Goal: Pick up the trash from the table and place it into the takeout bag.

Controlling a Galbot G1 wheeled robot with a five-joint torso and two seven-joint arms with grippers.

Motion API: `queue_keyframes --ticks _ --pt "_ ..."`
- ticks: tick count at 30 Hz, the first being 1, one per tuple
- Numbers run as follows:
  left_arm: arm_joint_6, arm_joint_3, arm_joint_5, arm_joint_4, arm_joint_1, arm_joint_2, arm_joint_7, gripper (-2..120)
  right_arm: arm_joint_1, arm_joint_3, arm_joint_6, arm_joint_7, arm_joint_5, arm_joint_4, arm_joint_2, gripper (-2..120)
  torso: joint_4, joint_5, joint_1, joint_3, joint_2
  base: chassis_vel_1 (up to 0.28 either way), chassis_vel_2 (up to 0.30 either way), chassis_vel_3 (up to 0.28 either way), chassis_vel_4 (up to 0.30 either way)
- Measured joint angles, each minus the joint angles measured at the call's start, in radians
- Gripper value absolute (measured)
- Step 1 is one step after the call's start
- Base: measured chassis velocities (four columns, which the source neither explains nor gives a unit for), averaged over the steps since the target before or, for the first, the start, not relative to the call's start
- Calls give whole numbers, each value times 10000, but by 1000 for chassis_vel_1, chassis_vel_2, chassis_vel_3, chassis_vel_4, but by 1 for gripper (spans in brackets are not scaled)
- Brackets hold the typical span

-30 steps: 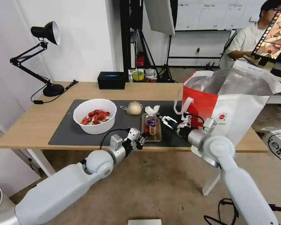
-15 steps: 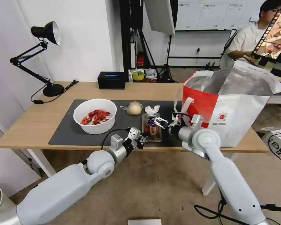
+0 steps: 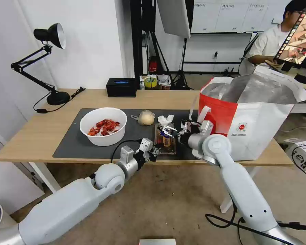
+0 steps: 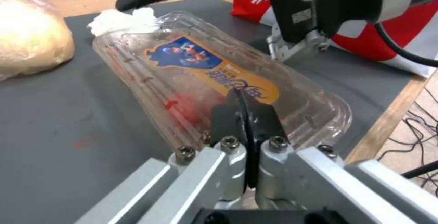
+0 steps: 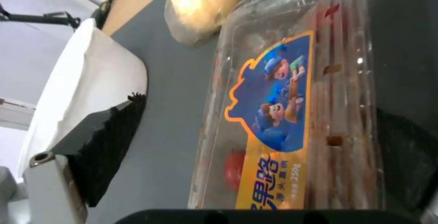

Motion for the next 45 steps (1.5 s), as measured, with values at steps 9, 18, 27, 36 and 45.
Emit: queue_keyframes --ticks 9,18,27,36,45 --pt "-20 53 -10 -5 -31 -27 2 0 54 -125 -29 284 6 -30 8 100 -1 1 0 0 0 0 0 0 0" --pt "-157 38 -210 -12 -26 -6 -81 0 133 -347 -29 168 233 -149 -96 92 -1 0 0 -1 0 0 0 0 0" --pt "-264 -117 -406 -155 48 172 -164 0 22 -386 -22 302 259 -161 -120 64 -3 0 -2 -2 1 0 0 0 0" --pt "-290 -127 -394 -180 113 165 -164 0 8 -373 -24 319 276 -245 -151 30 -1 1 -1 -1 0 0 0 0 0" --pt "-330 -306 -385 -301 255 308 -149 0 -47 -259 -12 238 302 -303 -205 0 2 1 -2 -2 1 0 0 0 0"
